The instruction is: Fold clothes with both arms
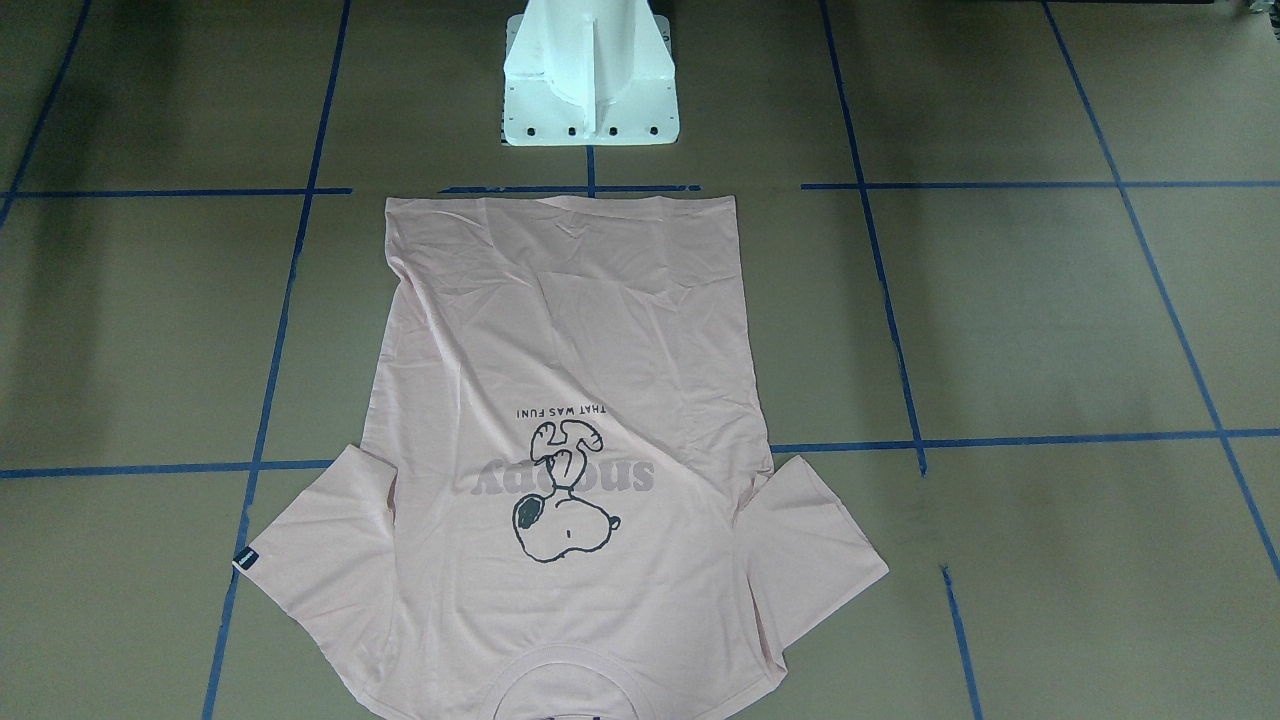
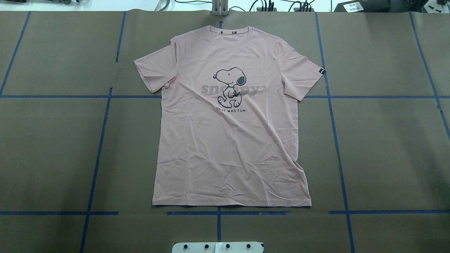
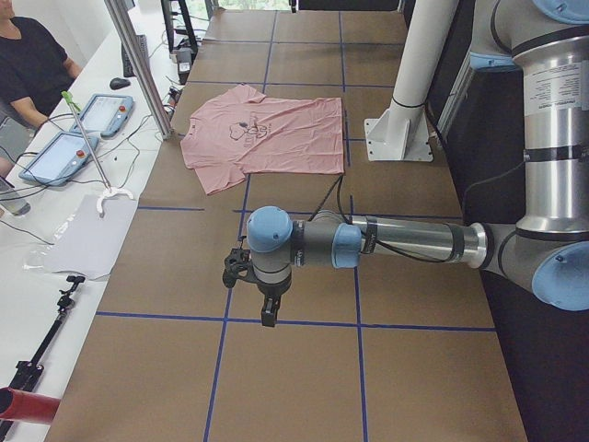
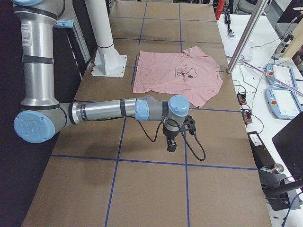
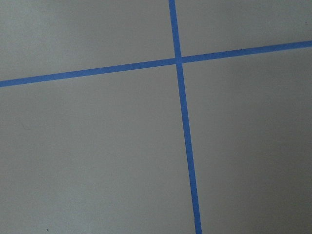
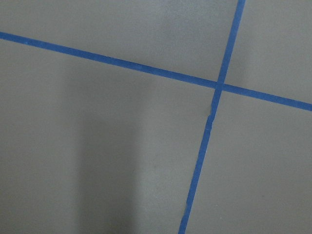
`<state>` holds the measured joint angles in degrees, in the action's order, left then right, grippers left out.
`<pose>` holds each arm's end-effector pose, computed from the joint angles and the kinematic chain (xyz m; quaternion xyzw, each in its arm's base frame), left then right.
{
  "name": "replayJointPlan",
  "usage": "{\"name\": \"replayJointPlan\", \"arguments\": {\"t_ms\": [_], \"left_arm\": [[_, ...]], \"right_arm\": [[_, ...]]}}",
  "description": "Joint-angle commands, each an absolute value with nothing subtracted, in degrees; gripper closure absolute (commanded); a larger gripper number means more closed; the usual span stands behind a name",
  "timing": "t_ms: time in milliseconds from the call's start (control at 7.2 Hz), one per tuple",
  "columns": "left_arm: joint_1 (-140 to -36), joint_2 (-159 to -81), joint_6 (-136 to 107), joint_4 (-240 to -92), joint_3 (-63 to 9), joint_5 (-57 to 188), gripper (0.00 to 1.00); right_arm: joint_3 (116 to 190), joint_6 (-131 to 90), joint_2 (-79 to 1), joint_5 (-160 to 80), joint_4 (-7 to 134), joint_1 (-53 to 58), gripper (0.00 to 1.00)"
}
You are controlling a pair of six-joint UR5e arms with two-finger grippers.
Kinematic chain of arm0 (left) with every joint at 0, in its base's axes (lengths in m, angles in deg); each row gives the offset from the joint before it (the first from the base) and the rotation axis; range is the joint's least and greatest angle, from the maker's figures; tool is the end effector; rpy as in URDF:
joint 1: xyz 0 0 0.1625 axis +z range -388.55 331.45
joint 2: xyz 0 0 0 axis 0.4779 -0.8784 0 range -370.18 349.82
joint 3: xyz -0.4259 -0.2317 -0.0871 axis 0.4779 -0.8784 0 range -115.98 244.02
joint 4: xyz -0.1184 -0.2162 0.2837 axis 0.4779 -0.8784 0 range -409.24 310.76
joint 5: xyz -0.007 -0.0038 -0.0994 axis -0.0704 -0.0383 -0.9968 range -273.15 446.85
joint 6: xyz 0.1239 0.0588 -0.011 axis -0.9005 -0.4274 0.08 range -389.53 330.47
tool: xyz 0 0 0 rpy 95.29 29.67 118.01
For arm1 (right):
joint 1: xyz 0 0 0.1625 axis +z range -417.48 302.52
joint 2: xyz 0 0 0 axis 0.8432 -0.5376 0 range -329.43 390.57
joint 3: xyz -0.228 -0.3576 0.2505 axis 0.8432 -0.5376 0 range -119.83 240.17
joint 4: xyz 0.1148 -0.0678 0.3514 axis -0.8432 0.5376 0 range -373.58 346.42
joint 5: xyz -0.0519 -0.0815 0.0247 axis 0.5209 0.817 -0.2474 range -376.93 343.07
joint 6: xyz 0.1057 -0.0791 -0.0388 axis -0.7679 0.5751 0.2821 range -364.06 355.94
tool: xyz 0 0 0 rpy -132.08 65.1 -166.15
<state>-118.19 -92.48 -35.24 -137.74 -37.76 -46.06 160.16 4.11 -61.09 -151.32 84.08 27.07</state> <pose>-0.0372 -0.3888 0.7219 0.0381 0.3643 0.0575 0.9287 -0.0044 -0.4359 0.7011 0.0144 -0.3775 -0.1120 0.9191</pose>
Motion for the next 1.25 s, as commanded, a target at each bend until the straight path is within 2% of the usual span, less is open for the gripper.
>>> {"name": "replayJointPlan", "arguments": {"t_ms": [0, 833, 1111], "left_arm": [[-117.59, -92.63, -35.33, -137.83, -38.02, -46.22, 0.00], [-116.88, -92.63, -35.33, -138.36, -37.32, -46.22, 0.00], [-116.88, -92.71, -35.24, -138.80, -38.45, -46.13, 0.00]], "right_arm": [[160.10, 4.11, -61.27, -151.31, 84.06, 27.07, 0.00], [159.06, 4.11, -61.01, -151.67, 83.36, 26.90, 0.00], [157.82, 3.94, -61.53, -151.84, 77.32, 26.98, 0.00]]}}
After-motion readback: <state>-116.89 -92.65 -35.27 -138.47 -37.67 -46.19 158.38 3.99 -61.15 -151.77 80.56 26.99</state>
